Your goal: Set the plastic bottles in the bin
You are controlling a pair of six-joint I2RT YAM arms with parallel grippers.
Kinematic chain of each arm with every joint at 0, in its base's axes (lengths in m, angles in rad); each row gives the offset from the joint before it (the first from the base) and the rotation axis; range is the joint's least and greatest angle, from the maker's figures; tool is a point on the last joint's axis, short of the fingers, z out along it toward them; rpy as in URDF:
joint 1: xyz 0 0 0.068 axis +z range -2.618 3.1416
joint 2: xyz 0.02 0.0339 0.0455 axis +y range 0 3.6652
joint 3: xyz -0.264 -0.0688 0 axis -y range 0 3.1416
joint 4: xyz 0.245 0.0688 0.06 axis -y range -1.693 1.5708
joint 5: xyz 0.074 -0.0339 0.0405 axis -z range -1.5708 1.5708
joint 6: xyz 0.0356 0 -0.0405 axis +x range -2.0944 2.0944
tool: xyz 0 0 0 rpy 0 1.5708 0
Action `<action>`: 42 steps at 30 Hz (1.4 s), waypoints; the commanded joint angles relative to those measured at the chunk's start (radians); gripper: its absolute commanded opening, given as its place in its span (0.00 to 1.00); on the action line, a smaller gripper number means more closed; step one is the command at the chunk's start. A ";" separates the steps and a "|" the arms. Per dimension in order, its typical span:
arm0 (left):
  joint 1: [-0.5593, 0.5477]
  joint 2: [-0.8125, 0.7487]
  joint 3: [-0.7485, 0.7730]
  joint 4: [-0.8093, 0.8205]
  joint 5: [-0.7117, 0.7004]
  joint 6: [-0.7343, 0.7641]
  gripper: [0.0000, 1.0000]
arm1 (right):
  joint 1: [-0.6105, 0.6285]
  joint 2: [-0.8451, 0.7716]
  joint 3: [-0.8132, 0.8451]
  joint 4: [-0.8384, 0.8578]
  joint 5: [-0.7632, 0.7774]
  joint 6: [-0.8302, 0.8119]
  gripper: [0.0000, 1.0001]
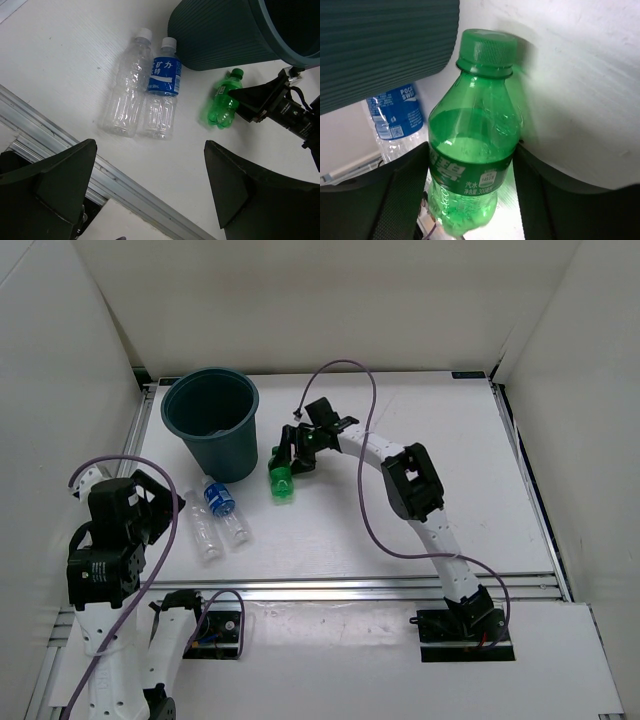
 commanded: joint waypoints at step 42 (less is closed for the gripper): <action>-0.003 0.108 0.075 0.023 -0.019 0.223 0.99 | 0.084 -0.131 0.471 0.468 0.255 0.101 0.54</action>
